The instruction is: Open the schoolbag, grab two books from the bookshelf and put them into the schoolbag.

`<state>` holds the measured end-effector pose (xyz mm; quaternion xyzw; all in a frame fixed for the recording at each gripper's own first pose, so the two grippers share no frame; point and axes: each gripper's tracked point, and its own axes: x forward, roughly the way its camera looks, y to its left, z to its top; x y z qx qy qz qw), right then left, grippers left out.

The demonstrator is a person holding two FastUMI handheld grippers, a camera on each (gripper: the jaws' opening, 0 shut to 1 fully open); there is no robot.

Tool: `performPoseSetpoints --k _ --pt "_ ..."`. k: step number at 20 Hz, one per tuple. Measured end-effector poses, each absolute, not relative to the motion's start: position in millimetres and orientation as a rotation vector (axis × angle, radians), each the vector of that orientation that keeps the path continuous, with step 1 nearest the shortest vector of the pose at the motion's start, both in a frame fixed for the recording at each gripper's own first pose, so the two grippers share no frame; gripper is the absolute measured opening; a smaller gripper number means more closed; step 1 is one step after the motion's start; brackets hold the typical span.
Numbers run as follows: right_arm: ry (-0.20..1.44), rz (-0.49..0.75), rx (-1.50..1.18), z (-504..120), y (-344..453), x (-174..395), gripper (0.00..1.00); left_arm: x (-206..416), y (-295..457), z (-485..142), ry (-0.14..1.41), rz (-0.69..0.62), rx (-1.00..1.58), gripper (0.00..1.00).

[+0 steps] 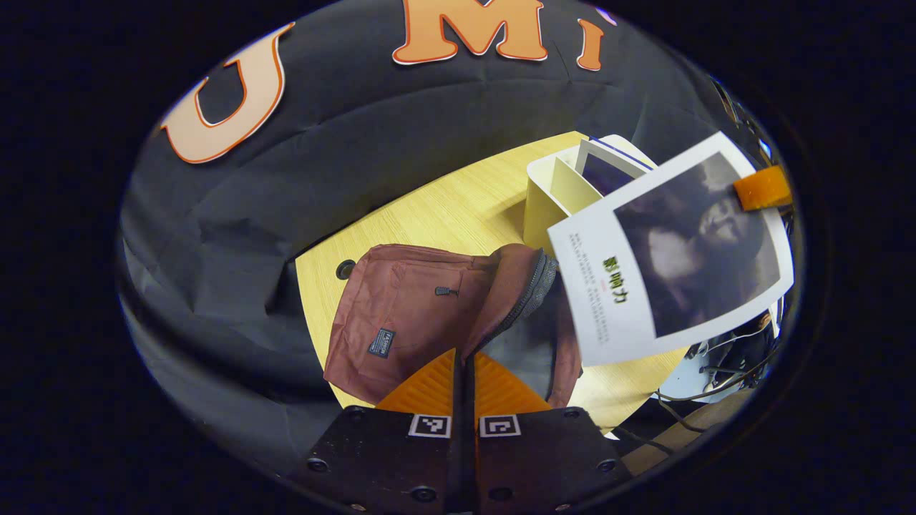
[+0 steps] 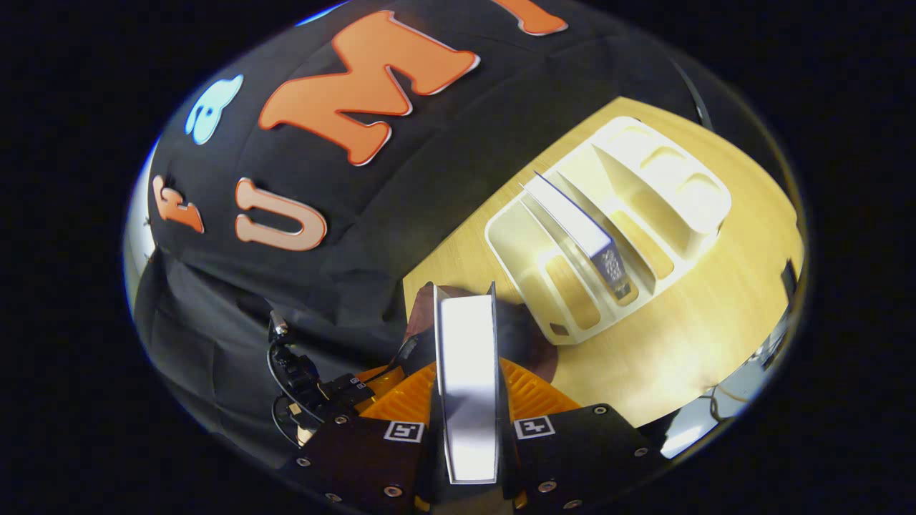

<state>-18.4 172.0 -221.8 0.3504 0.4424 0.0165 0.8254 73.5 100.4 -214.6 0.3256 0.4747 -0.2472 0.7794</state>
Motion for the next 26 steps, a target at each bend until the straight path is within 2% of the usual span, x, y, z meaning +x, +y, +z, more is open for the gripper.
performPoseSetpoints --k 5,10,14,20,26 --pt "0.933 0.029 0.864 -275.7 197.0 -16.1 0.31 74.1 93.8 -209.0 1.011 -0.537 0.737 0.01" --pt "0.931 0.01 0.874 -319.0 216.5 -0.4 0.31 70.7 84.2 -206.0 0.994 -0.549 0.755 0.01" --pt "0.895 0.01 0.853 -340.7 235.9 17.7 0.31 66.1 76.3 -202.7 0.98 -0.559 0.763 0.01" --pt "0.934 0.003 0.803 -375.0 276.9 25.8 0.31 60.8 65.9 -196.1 0.96 -0.594 0.776 0.01" --pt "0.922 -0.066 0.772 -388.8 298.9 45.8 0.31 54.7 60.6 -192.8 0.966 -0.616 0.718 0.01"
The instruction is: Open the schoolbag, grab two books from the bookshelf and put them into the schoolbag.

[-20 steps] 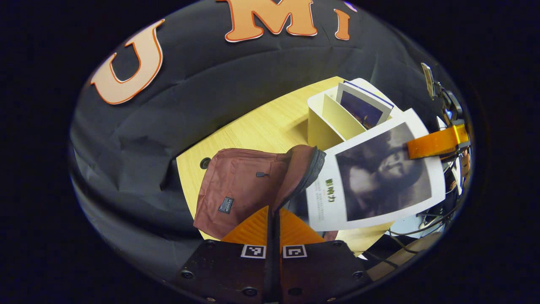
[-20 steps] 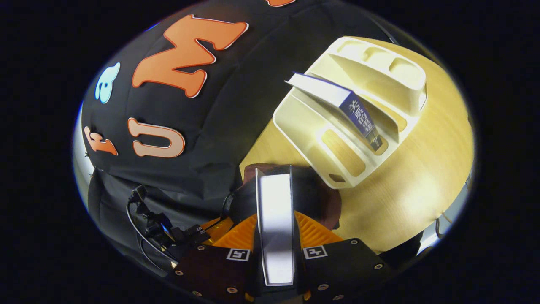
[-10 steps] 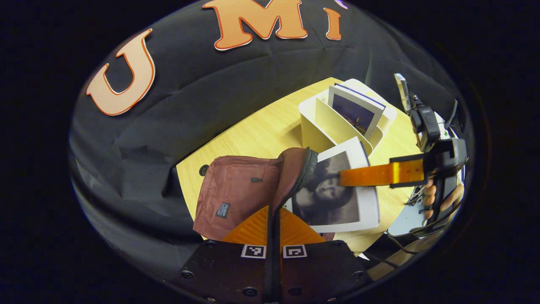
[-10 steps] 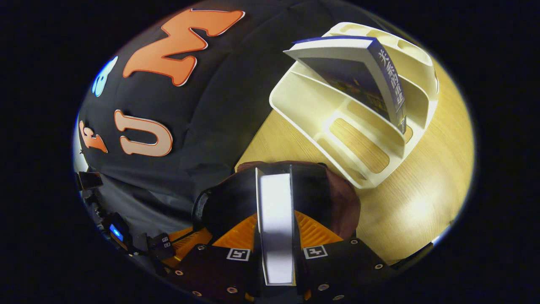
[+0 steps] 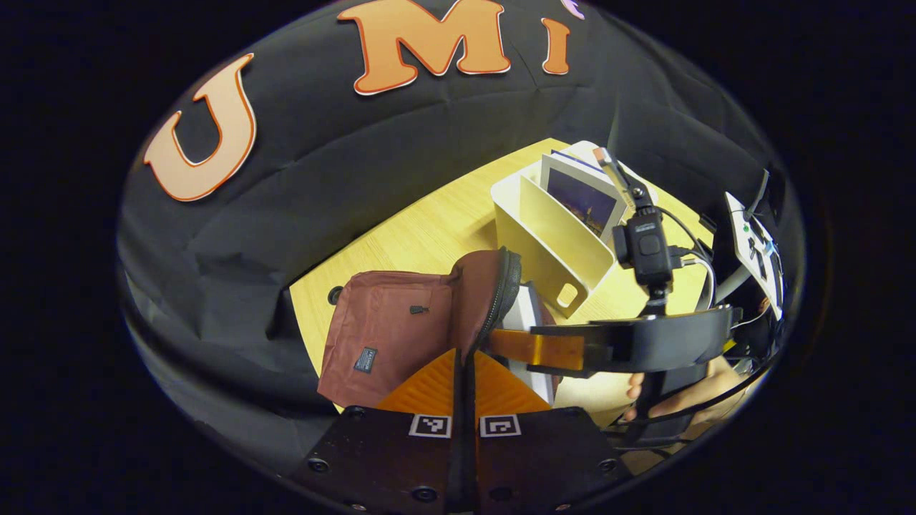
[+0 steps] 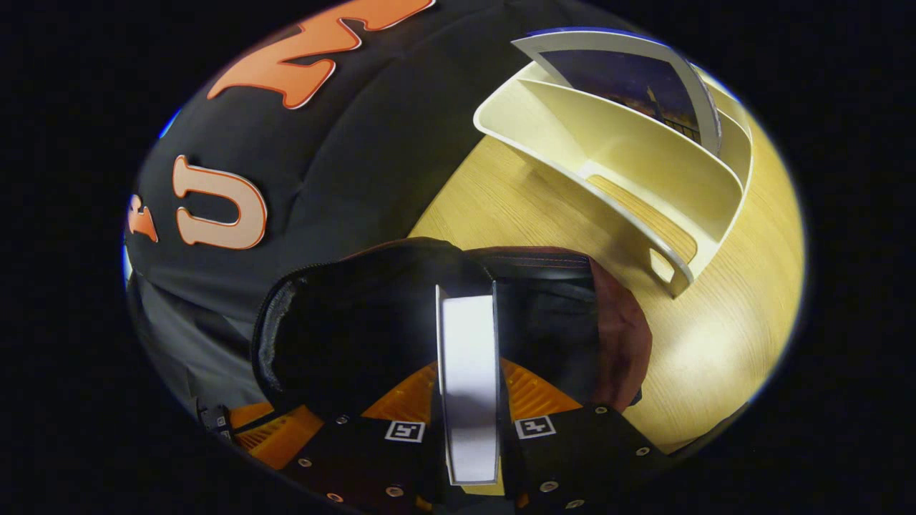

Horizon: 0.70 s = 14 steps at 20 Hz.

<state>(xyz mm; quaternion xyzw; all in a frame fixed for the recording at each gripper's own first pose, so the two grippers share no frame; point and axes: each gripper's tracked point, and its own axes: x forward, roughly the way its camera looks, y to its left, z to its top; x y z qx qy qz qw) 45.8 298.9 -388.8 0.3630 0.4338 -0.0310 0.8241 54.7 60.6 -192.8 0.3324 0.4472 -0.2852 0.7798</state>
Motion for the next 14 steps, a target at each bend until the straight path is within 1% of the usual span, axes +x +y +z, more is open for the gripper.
performPoseSetpoints --k 2,3,5,6,7,8,10,14 --pt "0.929 -0.092 0.745 -392.6 298.8 51.2 0.31 55.7 62.5 -191.4 0.963 -0.615 0.718 0.01" --pt "0.951 -0.11 0.723 -397.4 296.4 49.9 0.33 56.3 63.6 -192.6 0.969 -0.611 0.713 0.01" --pt "1.032 -0.162 0.668 -410.9 291.3 40.9 0.4 48.1 68.6 -192.7 0.988 -0.602 0.698 0.01" --pt "1.06 -0.172 0.656 -414.6 292.2 36.9 0.34 49.4 68.6 -196.2 0.994 -0.598 0.694 0.01" --pt "1.086 -0.179 0.648 -417.7 293.3 34.1 0.46 50.1 69.6 -197.8 0.996 -0.597 0.693 0.01" --pt "1.109 -0.185 0.633 -418.7 294.4 32.3 0.81 50.7 72.3 -199.6 1.001 -0.599 0.69 0.01" --pt "1.148 -0.191 0.585 -422.5 295.4 28.8 0.96 52.7 70.7 -201.8 1.006 -0.601 0.686 0.01" --pt "1.19 -0.169 0.555 -422.4 298.5 20.2 0.98 55.4 78.2 -203.3 1.025 -0.585 0.639 0.01"
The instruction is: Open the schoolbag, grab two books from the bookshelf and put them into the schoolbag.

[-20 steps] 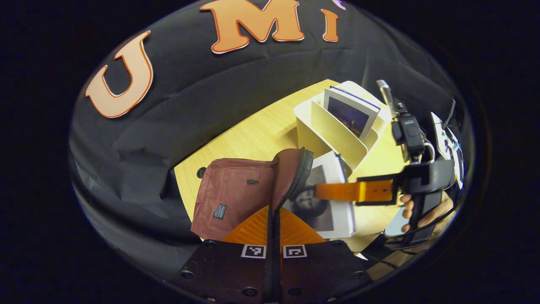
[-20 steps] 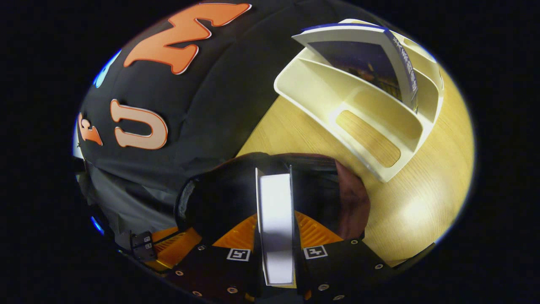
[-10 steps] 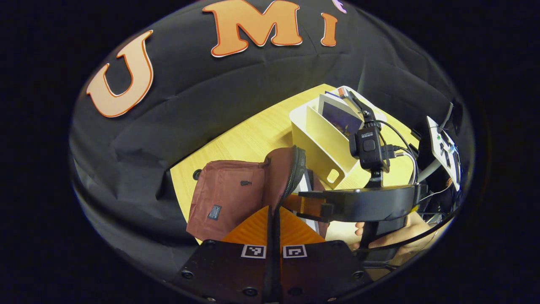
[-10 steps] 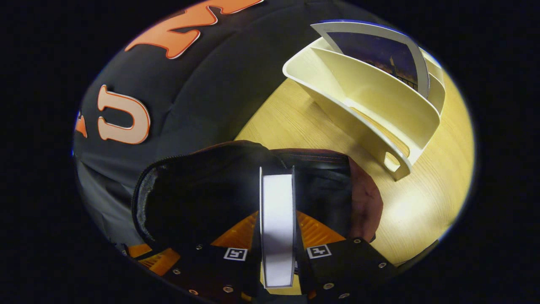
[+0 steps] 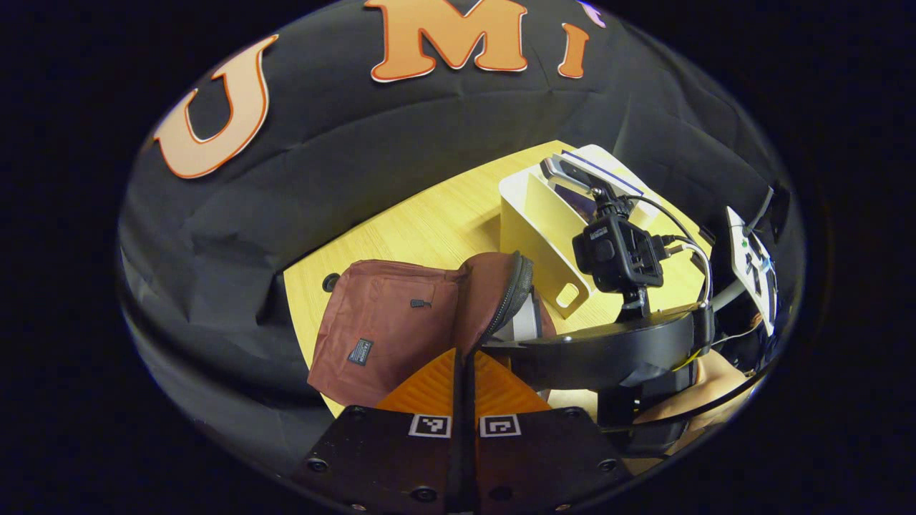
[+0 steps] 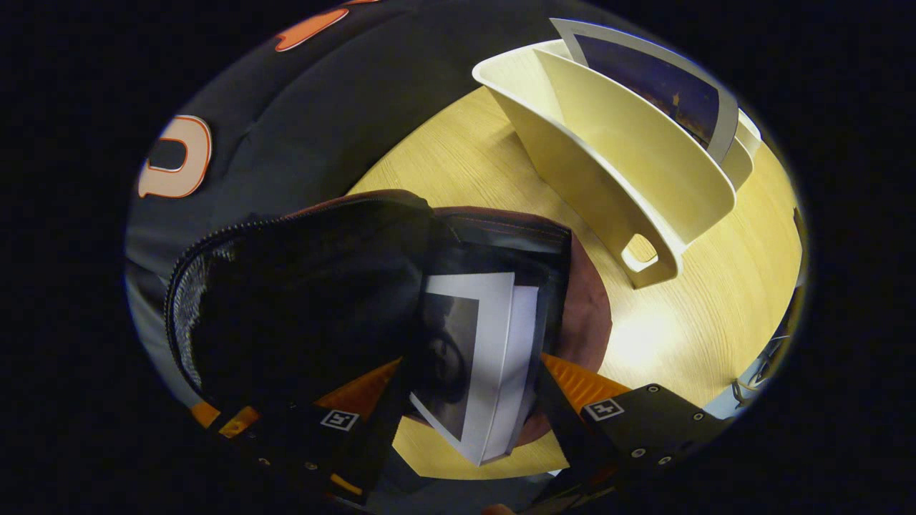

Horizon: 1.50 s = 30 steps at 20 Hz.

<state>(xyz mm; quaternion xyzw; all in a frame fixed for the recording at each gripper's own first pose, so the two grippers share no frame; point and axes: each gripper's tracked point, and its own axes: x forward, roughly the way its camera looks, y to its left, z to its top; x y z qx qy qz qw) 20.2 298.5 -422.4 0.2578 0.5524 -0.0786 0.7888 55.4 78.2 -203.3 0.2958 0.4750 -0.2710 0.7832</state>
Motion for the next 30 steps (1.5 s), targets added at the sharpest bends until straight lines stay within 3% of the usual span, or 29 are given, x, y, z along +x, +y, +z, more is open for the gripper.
performPoseSetpoints --k 13,21,27,30 --pt "1.113 -0.067 0.49 -373.8 249.0 -8.7 0.97 62.0 86.5 -216.2 1.043 -0.584 0.656 0.01" --pt "1.011 -0.077 0.237 -309.7 162.2 -39.2 0.97 59.9 89.8 -224.8 1.053 -0.588 0.64 0.0" --pt "0.938 -0.148 0.044 -248.6 94.8 -5.7 0.97 55.4 85.1 -233.0 1.07 -0.596 0.633 0.0" --pt "0.937 -0.116 0.027 -226.5 91.8 19.2 0.98 55.3 86.4 -232.8 1.075 -0.596 0.645 0.01"
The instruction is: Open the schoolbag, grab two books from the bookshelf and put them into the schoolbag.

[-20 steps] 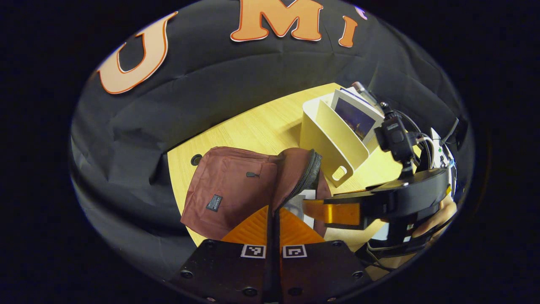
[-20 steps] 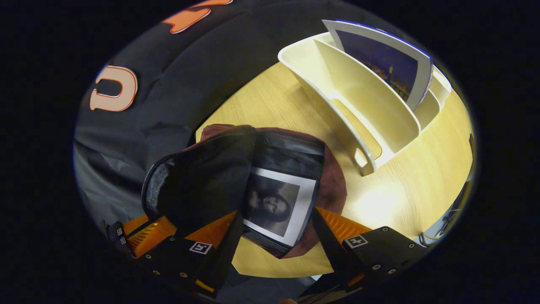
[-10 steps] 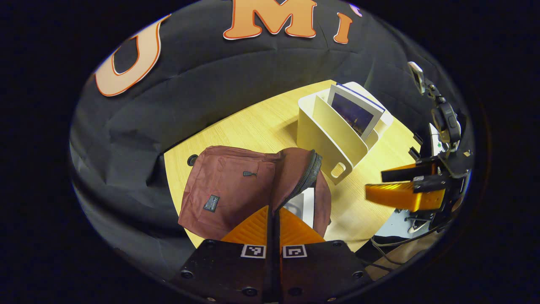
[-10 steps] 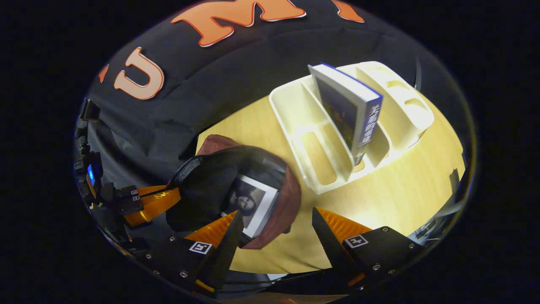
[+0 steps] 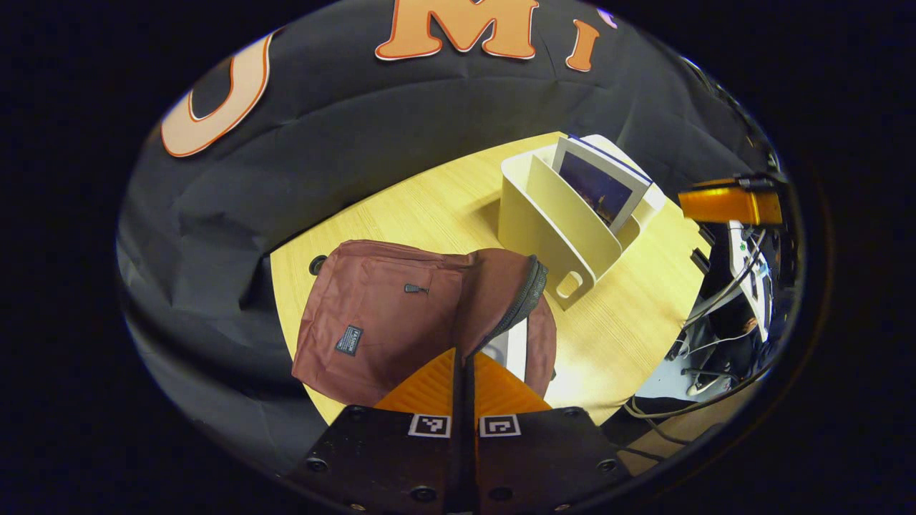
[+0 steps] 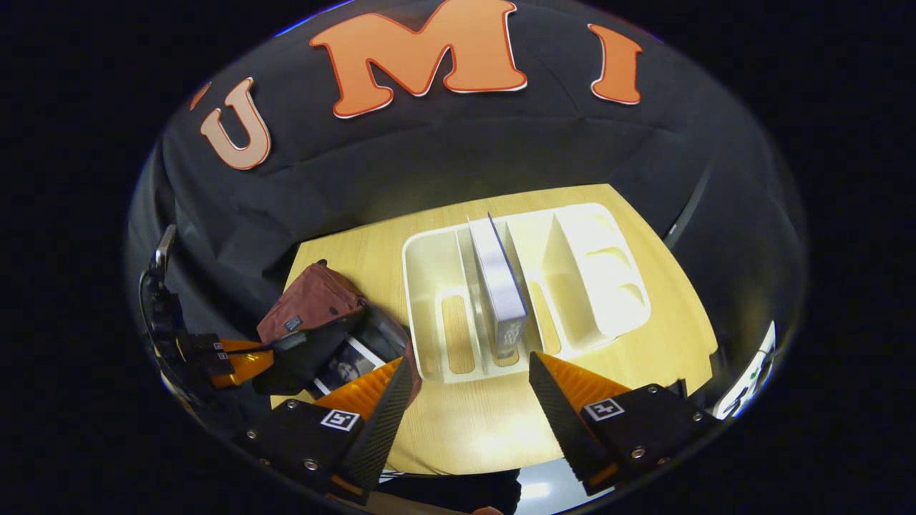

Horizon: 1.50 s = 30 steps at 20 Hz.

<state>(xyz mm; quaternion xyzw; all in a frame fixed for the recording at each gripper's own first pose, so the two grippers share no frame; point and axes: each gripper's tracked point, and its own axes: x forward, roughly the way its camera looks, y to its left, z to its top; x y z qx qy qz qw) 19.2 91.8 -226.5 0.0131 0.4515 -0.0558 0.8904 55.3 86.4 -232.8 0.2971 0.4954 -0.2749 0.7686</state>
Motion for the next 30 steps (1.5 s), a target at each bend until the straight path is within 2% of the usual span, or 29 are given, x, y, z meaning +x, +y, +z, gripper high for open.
performPoseSetpoints --k 7,11,16,21,23,24,25,26,27,28,30 --pt "1.025 -0.057 -0.007 -216.7 84.9 92.1 0.98 59.0 89.3 -232.0 1.091 -0.575 0.659 0.01" --pt "1.108 -0.082 -0.049 -237.3 66.7 127.7 0.98 61.0 91.7 -235.9 1.108 -0.56 0.653 0.01" --pt "1.252 -0.112 -0.124 -282.2 47.1 137.9 0.98 62.7 94.6 -238.2 1.125 -0.542 0.653 0.01" --pt "1.319 -0.114 -0.131 -304.1 48.1 143.1 0.98 64.4 96.1 -239.2 1.134 -0.531 0.655 0.01" --pt "1.329 -0.126 -0.146 -309.5 44.9 143.9 0.89 65.2 97.9 -240.3 1.136 -0.527 0.655 0.01" --pt "1.336 -0.135 -0.159 -311.2 42.2 142.2 0.78 65.6 98.5 -239.1 1.137 -0.526 0.655 0.0" --pt "1.342 -0.141 -0.162 -313.2 41.4 141.3 0.71 65.5 98.4 -239.6 1.137 -0.524 0.655 0.01" --pt "1.346 -0.14 -0.161 -313.9 39.9 141.0 0.49 65.0 98.3 -239.4 1.137 -0.525 0.654 0.0" --pt "1.347 -0.147 -0.154 -314.0 38.0 140.2 0.63 64.5 97.7 -240.0 1.138 -0.525 0.652 0.0" --pt "1.343 -0.149 -0.149 -313.7 36.6 141.5 0.38 64.1 97.7 -240.9 1.139 -0.525 0.65 0.0" --pt "1.334 -0.161 -0.159 -312.5 34.1 139.9 0.34 64.4 97.4 -240.8 1.139 -0.526 0.65 0.01"
